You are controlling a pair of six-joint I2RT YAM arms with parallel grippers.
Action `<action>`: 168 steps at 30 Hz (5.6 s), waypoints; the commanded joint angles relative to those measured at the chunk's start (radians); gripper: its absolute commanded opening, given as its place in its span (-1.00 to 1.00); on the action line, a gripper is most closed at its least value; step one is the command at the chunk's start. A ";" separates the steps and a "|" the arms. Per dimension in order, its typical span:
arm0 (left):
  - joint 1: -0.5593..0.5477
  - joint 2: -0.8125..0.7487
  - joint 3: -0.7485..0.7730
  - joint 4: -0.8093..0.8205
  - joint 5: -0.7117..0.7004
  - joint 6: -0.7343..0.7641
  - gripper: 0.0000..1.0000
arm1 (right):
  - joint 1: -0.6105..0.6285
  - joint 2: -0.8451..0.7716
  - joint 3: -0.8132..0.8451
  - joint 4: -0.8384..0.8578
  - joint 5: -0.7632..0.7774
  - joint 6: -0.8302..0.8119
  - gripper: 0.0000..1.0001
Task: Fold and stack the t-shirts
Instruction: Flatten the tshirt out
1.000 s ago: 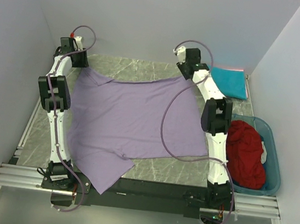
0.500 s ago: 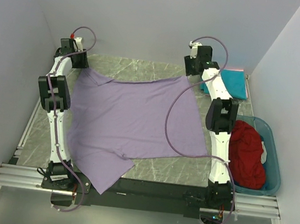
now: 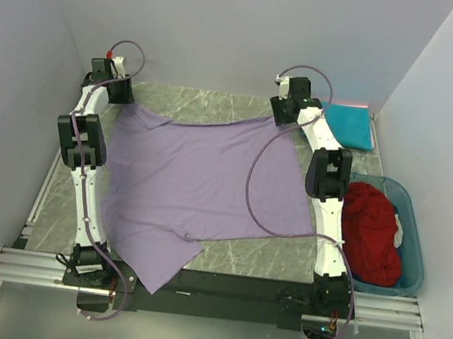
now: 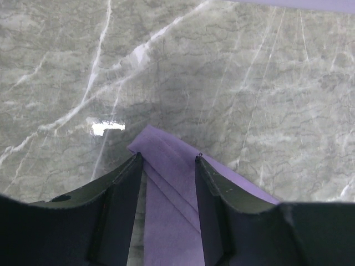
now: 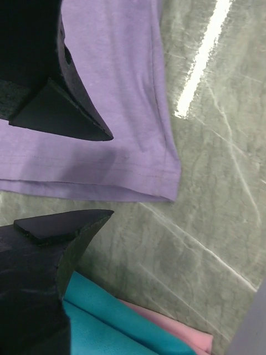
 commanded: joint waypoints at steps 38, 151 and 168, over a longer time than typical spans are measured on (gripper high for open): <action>0.014 -0.112 -0.086 -0.186 0.067 0.062 -0.33 | -0.002 -0.003 0.017 -0.353 0.042 -0.013 -0.05; 0.057 -0.158 -0.087 -0.252 0.124 0.107 -0.33 | 0.030 -0.020 0.028 -0.502 -0.013 0.093 -1.00; 0.044 -0.095 0.022 -0.151 0.109 0.027 -0.24 | 0.036 -0.153 -0.015 -0.298 0.062 -0.002 -1.00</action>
